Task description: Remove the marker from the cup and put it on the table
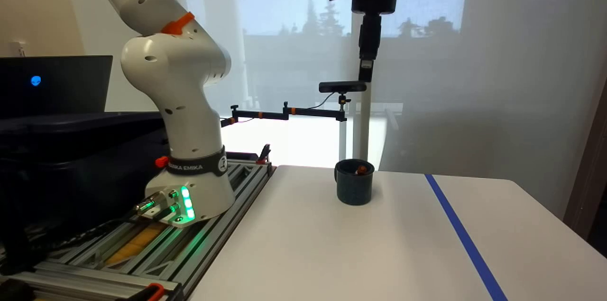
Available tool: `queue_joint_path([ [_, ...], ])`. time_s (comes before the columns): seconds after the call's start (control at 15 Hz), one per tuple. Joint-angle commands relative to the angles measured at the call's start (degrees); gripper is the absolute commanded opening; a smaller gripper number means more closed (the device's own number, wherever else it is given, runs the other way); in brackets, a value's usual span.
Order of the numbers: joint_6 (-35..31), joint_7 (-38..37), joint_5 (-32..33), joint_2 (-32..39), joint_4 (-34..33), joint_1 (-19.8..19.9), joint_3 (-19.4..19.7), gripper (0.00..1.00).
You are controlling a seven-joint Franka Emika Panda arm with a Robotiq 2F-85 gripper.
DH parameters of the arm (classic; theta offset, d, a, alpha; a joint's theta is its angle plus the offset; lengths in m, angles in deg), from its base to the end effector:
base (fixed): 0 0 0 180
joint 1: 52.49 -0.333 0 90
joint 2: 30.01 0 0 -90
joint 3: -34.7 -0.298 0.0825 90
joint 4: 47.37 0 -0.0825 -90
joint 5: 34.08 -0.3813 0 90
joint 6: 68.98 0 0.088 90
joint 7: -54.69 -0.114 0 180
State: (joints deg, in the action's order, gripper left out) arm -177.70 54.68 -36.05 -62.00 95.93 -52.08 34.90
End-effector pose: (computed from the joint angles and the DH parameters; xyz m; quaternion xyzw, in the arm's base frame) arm 0.3801 -0.0013 0.4499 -0.9995 0.0110 0.0225 0.0172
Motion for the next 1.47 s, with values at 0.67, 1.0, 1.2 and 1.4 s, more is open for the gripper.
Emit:
queue_joint_path([
  [0.67, 11.9, -5.8, -38.3, 7.0, 1.1, -6.1, -0.7, 1.00],
  [1.0, 13.5, -13.1, -48.9, 11.7, 2.8, -6.1, -5.1, 1.00],
  [1.2, 13.6, -12.0, -48.1, 12.3, 2.9, -5.1, -6.1, 1.00],
  [1.4, 13.9, -12.8, -48.6, 13.3, 2.9, -5.1, -6.3, 1.00],
])
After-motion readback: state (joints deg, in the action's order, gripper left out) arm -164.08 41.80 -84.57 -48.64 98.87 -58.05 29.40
